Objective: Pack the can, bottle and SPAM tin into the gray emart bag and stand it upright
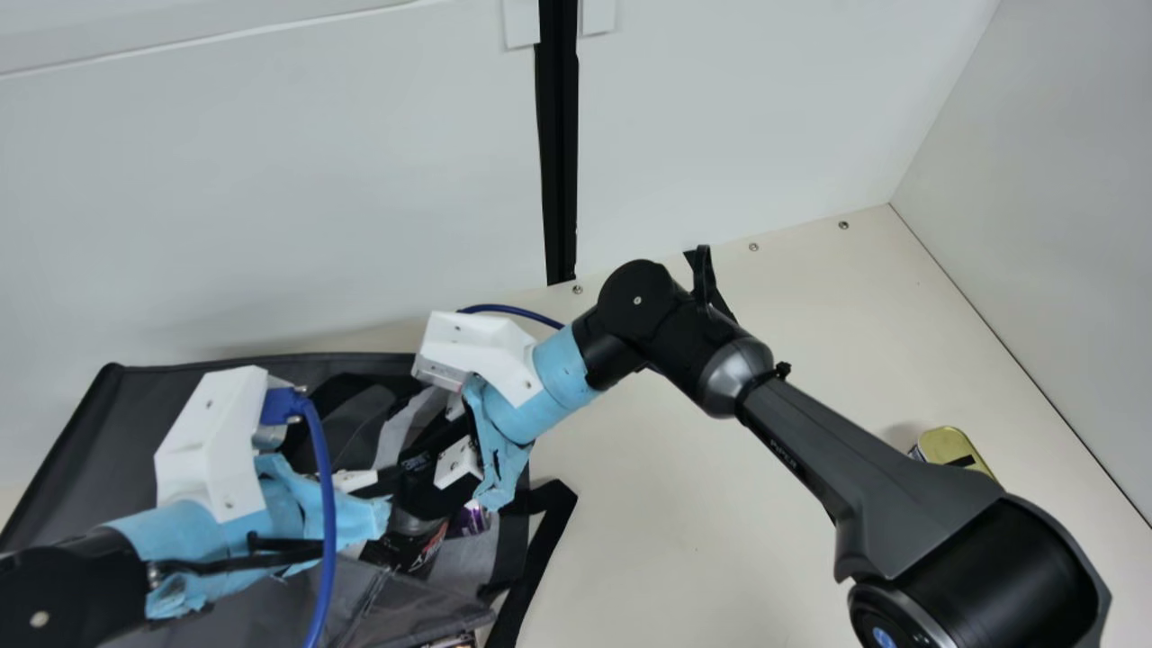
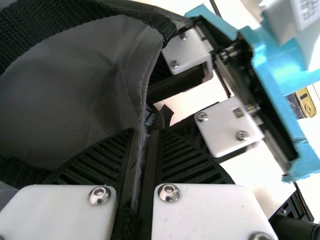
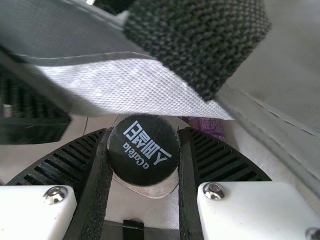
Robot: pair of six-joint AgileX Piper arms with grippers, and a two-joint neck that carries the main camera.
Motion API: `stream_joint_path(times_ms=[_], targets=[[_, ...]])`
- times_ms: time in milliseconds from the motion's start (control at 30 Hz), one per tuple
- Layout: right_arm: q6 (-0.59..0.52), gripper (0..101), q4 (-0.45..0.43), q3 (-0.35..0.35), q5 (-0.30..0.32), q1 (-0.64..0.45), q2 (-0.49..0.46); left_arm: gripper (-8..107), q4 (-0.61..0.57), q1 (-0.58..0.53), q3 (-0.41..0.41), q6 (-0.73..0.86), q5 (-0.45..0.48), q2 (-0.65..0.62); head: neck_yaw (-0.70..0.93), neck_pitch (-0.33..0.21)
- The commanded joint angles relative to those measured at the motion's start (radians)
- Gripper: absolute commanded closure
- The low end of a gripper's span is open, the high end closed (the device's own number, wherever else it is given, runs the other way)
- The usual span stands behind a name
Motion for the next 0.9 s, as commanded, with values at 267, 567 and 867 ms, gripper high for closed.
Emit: stream_joint_path(times_ms=[267,567,867], targets=[[0.008,81,-0.010,-0.016,-0.006,0.017,0.019,107,0.000,0.000,0.000,0.000,0.000,0.000,-0.002,-0.023],[0.006,51,-0.016,-0.021,-0.007,0.018,0.023,107,0.000,0.000,0.000,0.000,0.000,0.000,-0.002,-0.023],[0.004,21,-0.021,-0.024,-0.003,0.011,0.019,107,0.000,0.000,0.000,0.000,0.000,0.000,-0.002,-0.023]])
